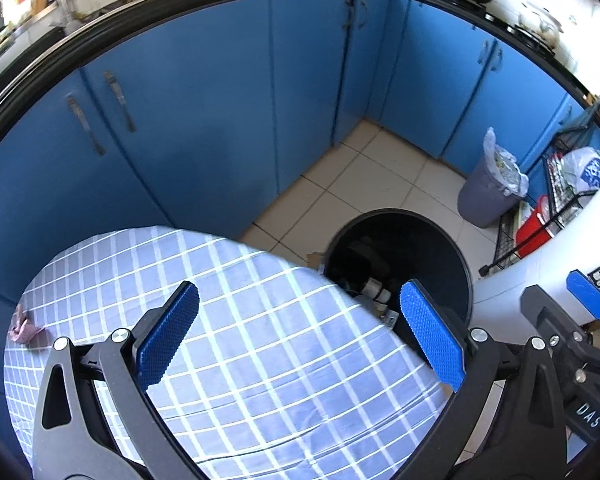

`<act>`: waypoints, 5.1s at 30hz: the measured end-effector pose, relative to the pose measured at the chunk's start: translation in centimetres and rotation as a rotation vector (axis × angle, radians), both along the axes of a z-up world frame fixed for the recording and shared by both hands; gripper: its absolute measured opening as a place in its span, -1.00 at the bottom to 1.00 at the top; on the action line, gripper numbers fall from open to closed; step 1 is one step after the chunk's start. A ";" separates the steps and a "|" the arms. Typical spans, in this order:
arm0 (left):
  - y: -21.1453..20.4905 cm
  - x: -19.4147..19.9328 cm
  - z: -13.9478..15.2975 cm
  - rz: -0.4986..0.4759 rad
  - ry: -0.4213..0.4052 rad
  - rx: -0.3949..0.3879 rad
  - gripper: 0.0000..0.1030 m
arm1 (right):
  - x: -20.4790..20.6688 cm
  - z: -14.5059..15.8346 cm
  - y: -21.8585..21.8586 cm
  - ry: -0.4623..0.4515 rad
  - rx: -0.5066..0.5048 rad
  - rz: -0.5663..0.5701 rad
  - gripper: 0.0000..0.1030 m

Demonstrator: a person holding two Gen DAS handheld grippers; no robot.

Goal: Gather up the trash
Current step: 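Move the open left tool toward the pink crumpled paper on the table, then close the left tool on the pink crumpled paper, then carry the pink paper in the left tool over the black bin, then open the left tool over the bin to drop the pink paper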

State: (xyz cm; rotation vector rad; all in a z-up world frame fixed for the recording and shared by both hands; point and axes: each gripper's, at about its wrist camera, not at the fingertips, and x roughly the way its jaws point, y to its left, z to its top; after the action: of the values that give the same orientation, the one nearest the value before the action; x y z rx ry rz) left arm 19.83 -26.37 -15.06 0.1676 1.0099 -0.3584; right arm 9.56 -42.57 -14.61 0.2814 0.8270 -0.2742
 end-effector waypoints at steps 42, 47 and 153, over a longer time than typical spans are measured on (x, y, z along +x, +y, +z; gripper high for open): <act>29.5 4.9 -6.5 0.384 -0.033 0.122 0.43 | 5.0 -3.2 19.7 0.034 -0.036 0.203 0.71; 29.9 4.8 -6.3 0.355 -0.032 0.115 -0.15 | 4.9 -3.3 19.6 0.039 -0.032 0.189 0.71; -5.6 0.4 2.7 -0.127 -0.022 -0.048 -0.58 | 0.8 1.4 -2.7 0.004 -0.086 0.064 -0.24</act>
State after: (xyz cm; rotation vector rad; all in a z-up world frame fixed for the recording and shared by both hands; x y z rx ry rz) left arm 20.24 -31.96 -12.38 0.1921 0.9702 -0.4955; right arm 10.37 -45.23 -13.20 0.1741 0.8244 -0.2496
